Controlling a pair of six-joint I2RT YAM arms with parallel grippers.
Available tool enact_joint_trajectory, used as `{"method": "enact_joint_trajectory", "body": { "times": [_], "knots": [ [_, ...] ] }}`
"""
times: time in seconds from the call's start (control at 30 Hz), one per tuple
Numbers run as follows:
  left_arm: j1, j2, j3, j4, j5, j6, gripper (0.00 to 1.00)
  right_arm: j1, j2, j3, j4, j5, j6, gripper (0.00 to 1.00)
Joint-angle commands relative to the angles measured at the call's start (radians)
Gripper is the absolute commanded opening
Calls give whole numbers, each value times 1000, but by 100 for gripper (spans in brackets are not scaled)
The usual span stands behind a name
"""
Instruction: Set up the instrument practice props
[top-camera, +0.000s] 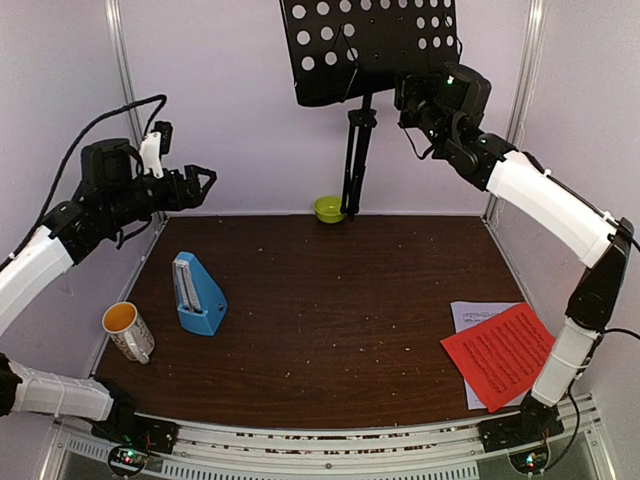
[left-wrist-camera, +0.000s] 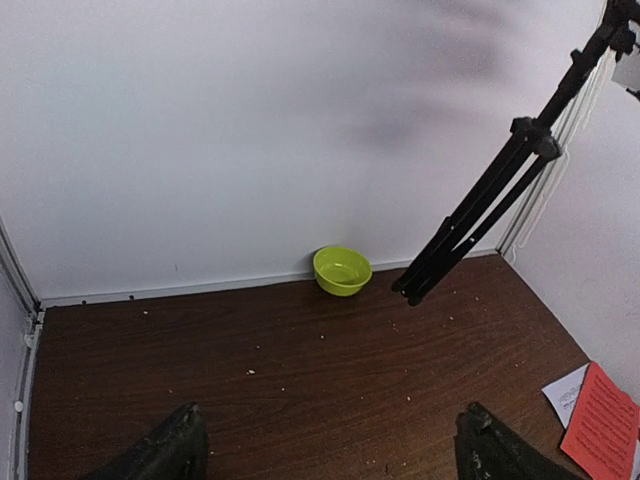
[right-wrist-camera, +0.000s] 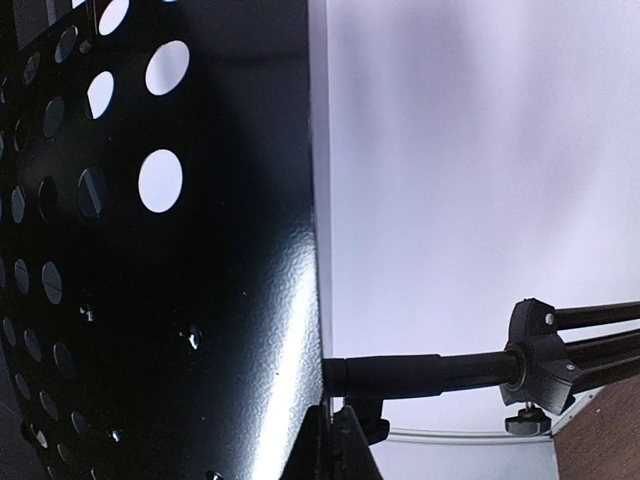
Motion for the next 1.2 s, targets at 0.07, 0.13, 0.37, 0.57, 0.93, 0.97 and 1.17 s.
{"method": "enact_joint_trajectory", "body": {
  "times": [0.07,0.13,0.37,0.57,0.93,0.97,1.17],
  "knots": [
    [-160,149,63,122,-119,52,84,59,-119,85,276,113,149,0],
    [-203,204,85,137,-147,63,83,81,-138,48,277,132,182,0],
    [-304,325,84,307,-168,155,82,140,-206,-40,180,185,260,0],
    [-345,407,72,460,-127,218,77,197,-257,-86,96,228,285,0],
    [-430,543,85,583,-115,234,73,253,-262,-110,80,286,305,0],
    [-443,556,89,586,-138,240,73,257,-261,-106,72,287,309,0],
    [-469,583,98,588,-321,241,65,279,-264,-76,-27,293,332,0]
  ]
}}
